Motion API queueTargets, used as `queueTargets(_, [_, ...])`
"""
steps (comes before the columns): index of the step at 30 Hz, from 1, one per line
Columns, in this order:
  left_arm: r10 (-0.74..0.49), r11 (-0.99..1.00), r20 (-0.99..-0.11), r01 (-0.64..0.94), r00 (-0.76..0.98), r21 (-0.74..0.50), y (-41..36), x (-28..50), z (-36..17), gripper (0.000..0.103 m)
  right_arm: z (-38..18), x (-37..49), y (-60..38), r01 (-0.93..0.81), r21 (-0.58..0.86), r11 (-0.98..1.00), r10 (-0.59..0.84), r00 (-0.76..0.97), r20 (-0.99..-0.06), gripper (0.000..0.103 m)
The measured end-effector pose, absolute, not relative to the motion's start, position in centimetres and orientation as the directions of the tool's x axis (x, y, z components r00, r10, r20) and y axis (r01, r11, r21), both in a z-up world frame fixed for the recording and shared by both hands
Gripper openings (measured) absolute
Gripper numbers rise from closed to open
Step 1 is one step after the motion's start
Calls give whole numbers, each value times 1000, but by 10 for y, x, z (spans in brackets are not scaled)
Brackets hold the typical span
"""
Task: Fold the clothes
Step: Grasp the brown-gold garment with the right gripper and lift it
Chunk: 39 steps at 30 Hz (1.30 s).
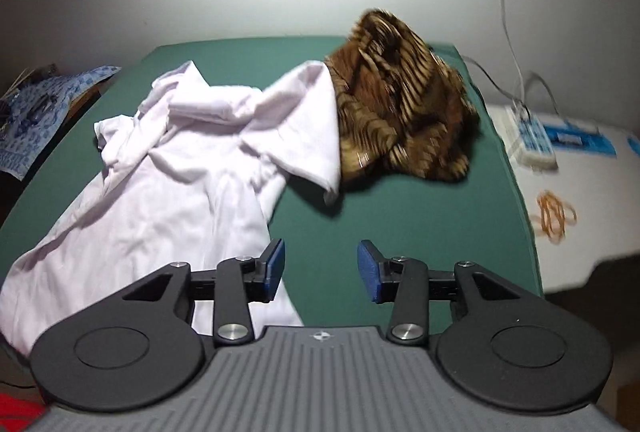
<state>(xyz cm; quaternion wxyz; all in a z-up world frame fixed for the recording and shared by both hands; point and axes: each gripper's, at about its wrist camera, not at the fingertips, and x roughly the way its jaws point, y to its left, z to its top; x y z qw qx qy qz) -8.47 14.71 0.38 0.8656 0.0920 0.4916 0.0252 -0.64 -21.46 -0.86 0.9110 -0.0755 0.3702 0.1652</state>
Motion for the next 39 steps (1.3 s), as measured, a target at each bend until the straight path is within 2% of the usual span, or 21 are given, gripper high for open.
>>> queueTargets(1, [124, 984, -835, 45, 537, 174, 134, -71, 4, 25, -11, 9, -207, -368, -40, 929, 244, 688, -683, 31])
queueTargets(2, [112, 985, -829, 51, 547, 167, 116, -58, -2, 30, -13, 26, -205, -367, -23, 930, 253, 686, -683, 23])
queueTargets(3, [113, 984, -827, 54, 552, 170, 102, -48, -9, 30, -15, 43, -204, -363, 6, 932, 268, 676, -686, 15])
queueTargets(4, [116, 983, -825, 53, 553, 173, 93, -41, -15, 29, -18, 61, -203, -358, 36, 933, 282, 667, -690, 13])
queueTargets(8, [149, 982, -833, 21, 533, 189, 87, -27, -29, 34, -26, 110, -205, -324, 105, 940, 300, 645, -703, 13])
queueTargets(13, [190, 978, -842, -19, 506, 209, 80, -10, -46, 35, -59, 170, -206, -306, 82, 949, 243, 538, -808, 10])
queueTargets(14, [198, 977, -843, -26, 500, 214, 78, -7, -50, 36, -65, 183, -208, -295, 99, 950, 248, 525, -814, 9])
queueTargets(15, [206, 975, -845, -34, 494, 218, 77, -3, -54, 42, -68, 196, -210, -273, 107, 956, 242, 530, -813, 7])
queueTargets(17, [222, 973, -847, -50, 483, 226, 74, 3, -61, 51, -68, 224, -228, -186, 87, 979, 182, 585, -791, 4])
queueTargets(18, [230, 971, -849, -58, 477, 231, 72, 7, -64, 51, -67, 238, -237, -139, 77, 987, 147, 612, -777, 0])
queueTargets(21, [252, 967, -851, -81, 461, 242, 69, 18, -74, 51, -65, 279, -265, 6, 52, 999, 34, 682, -730, 0])
queueTargets(23, [261, 965, -846, -96, 466, 245, 72, 29, -75, 51, -57, 290, -279, 68, 9, 998, -45, 751, -659, 0])
queueTargets(25, [269, 963, -841, -111, 470, 246, 75, 41, -77, 51, -48, 292, -291, 51, 75, 996, 12, 746, -666, 0])
queueTargets(27, [278, 960, -836, -126, 474, 248, 78, 53, -78, 51, -38, 263, -278, -24, 20, 1000, 31, 759, -651, 0])
queueTargets(30, [294, 956, -827, -149, 479, 253, 83, 71, -80, 52, -24, 213, -254, -144, -94, 985, 55, 782, -621, 16])
queueTargets(33, [343, 939, -800, -184, 492, 290, 96, 93, -80, 52, -15, 162, -226, -363, -11, 932, 282, 742, -609, 39])
queueTargets(36, [376, 926, -795, -227, 476, 302, 121, 114, -83, 53, -22, 130, -180, -558, 12, 830, 443, 646, -621, 44])
queueTargets(39, [357, 931, -812, -244, 461, 271, 146, 133, -84, 56, -48, 124, -142, -633, -36, 774, 439, 575, -690, 44])
